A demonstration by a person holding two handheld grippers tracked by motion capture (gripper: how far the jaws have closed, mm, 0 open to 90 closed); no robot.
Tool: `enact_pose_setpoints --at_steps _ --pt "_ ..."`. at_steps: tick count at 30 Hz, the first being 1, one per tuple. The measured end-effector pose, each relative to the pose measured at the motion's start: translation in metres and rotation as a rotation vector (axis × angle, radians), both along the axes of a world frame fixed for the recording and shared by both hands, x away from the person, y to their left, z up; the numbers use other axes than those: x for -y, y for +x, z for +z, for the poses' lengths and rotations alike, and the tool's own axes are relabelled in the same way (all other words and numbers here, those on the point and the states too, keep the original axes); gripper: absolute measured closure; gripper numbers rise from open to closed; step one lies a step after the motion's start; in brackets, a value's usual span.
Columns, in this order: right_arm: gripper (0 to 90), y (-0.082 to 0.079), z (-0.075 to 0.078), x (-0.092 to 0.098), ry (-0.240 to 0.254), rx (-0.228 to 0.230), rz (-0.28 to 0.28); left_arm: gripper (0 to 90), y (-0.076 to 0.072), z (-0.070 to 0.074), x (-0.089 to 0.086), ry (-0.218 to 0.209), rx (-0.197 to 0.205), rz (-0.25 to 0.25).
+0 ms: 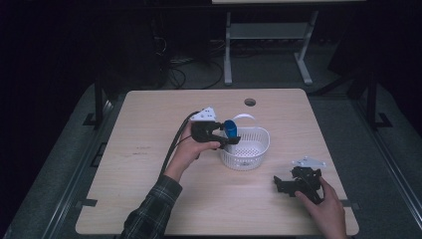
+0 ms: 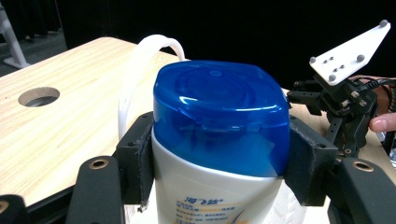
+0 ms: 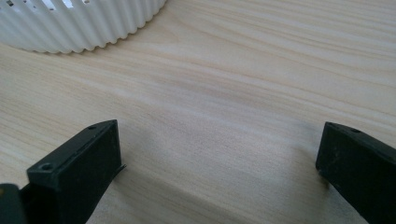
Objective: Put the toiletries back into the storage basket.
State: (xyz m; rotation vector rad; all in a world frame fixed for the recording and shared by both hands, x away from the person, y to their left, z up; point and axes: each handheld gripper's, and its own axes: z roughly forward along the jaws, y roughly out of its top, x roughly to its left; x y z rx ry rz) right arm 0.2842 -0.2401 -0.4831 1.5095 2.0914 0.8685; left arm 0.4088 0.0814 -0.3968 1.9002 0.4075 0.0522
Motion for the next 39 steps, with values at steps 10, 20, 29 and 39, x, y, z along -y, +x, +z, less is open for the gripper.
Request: enact_pose_setpoints --at_steps 10,20,29,39 --pt "0.0 0.000 0.000 0.000 0.001 0.001 0.001 26.3 -0.007 0.009 -0.008 0.029 0.001 0.000" --pt "0.0 0.000 0.000 0.000 0.001 0.001 0.001 23.2 -0.013 0.015 -0.027 0.044 -0.001 0.020" --pt "0.0 0.000 0.000 0.000 0.001 0.000 0.000 22.6 -0.024 0.021 -0.047 0.050 0.015 0.041" --pt "0.0 0.000 0.000 0.000 0.000 0.001 0.002 22.0 -0.038 0.021 -0.065 0.070 0.016 0.063"
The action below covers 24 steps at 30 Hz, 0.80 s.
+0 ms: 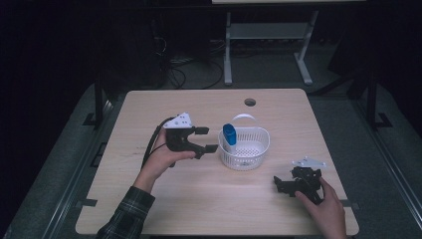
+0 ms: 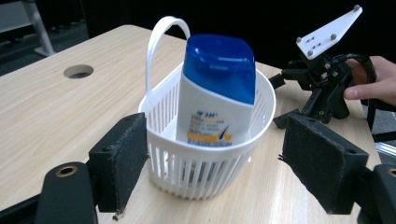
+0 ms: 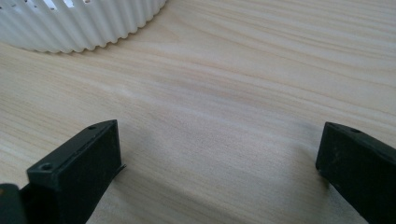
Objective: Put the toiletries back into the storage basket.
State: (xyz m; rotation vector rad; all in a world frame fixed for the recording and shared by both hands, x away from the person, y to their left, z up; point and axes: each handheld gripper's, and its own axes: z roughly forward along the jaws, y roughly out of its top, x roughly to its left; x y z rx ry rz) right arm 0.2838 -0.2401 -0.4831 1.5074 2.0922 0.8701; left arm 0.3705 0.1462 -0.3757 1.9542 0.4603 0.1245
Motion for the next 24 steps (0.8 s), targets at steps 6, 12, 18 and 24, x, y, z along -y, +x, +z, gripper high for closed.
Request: enact_pose_setpoints --at_steps 6,12,18,24 --pt "0.0 0.000 0.000 0.000 0.000 0.001 0.001 22.0 -0.009 -0.002 -0.012 0.010 0.001 0.028" --pt "0.0 0.000 0.000 0.000 0.001 -0.001 0.001 22.2 -0.018 -0.006 -0.027 0.024 0.005 0.066" --pt "0.0 0.000 0.000 0.000 0.000 0.000 -0.001 22.2 -0.025 -0.012 -0.043 0.043 -0.002 0.097" --pt "0.0 0.000 0.000 0.000 0.000 0.000 0.000 22.1 -0.033 -0.019 -0.056 0.077 -0.007 0.129"
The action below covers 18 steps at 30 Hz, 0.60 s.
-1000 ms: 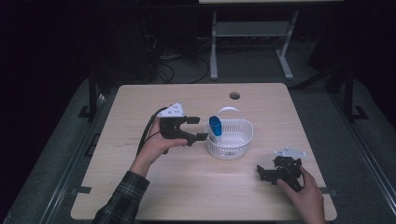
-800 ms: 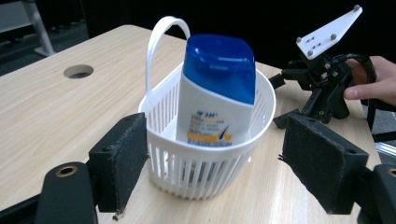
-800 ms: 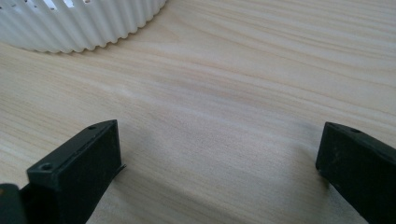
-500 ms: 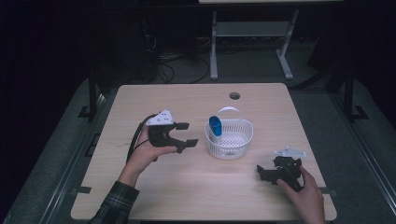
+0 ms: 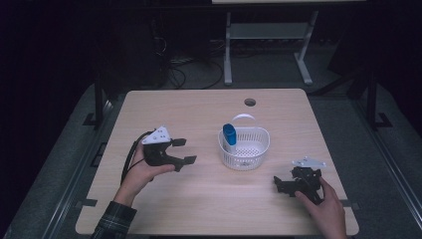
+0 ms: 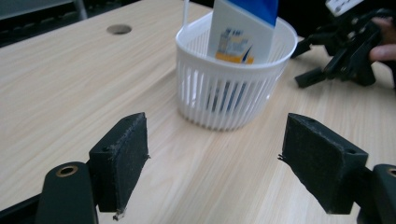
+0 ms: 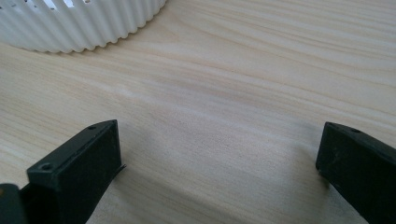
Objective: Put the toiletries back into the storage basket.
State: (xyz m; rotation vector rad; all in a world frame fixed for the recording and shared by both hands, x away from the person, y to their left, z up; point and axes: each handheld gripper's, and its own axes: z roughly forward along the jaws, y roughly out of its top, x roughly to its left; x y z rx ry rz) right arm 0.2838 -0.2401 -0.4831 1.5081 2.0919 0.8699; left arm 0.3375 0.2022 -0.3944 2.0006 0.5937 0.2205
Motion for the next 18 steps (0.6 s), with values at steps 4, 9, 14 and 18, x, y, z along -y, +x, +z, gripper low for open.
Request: enact_pose_setpoints --at_steps 4,9,14,18 --pt "0.0 0.000 0.000 0.000 0.000 0.000 0.000 22.1 -0.006 -0.006 -0.009 0.024 -0.005 0.021" --pt "0.0 0.000 0.000 0.000 0.000 0.000 0.000 22.1 -0.014 -0.012 -0.021 0.048 -0.016 0.047" --pt "0.0 0.000 0.000 0.000 0.000 0.000 0.000 22.1 -0.021 -0.018 -0.033 0.071 -0.025 0.076" --pt "0.0 0.000 0.000 0.000 0.000 0.000 0.000 22.1 -0.027 -0.022 -0.041 0.093 -0.034 0.099"
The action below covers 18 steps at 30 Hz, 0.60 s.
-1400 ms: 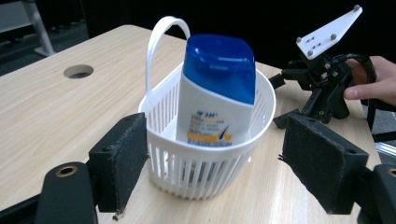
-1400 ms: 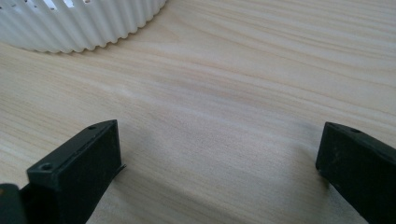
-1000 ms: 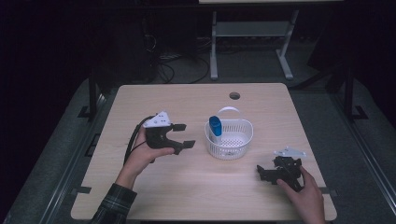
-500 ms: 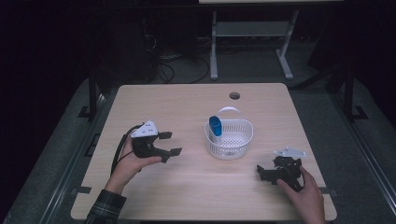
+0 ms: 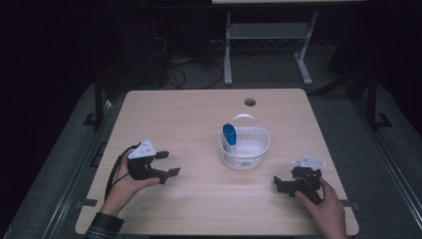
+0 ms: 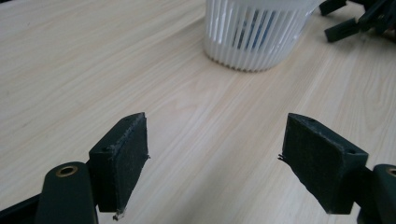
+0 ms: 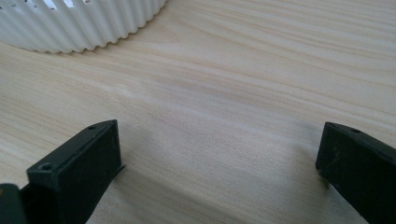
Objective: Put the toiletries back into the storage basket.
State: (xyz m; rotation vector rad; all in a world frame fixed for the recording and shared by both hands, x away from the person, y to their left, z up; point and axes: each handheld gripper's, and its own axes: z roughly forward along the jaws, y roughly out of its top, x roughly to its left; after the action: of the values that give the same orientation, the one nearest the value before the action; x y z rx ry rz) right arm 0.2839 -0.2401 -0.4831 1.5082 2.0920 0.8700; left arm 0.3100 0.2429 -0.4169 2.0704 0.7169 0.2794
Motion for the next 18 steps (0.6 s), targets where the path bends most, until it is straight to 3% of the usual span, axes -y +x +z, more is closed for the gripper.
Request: enact_pose_setpoints --at_steps 6,15,18 --pt "0.0 0.000 0.000 0.000 0.000 0.000 0.000 22.1 -0.008 -0.010 -0.012 0.048 -0.017 0.032" --pt "0.0 0.000 0.000 0.000 0.000 0.000 0.000 21.5 -0.017 -0.028 -0.029 0.176 -0.058 0.085" --pt "0.0 0.000 0.000 0.000 0.000 0.000 0.000 21.2 -0.019 -0.034 -0.035 0.196 -0.077 0.100"
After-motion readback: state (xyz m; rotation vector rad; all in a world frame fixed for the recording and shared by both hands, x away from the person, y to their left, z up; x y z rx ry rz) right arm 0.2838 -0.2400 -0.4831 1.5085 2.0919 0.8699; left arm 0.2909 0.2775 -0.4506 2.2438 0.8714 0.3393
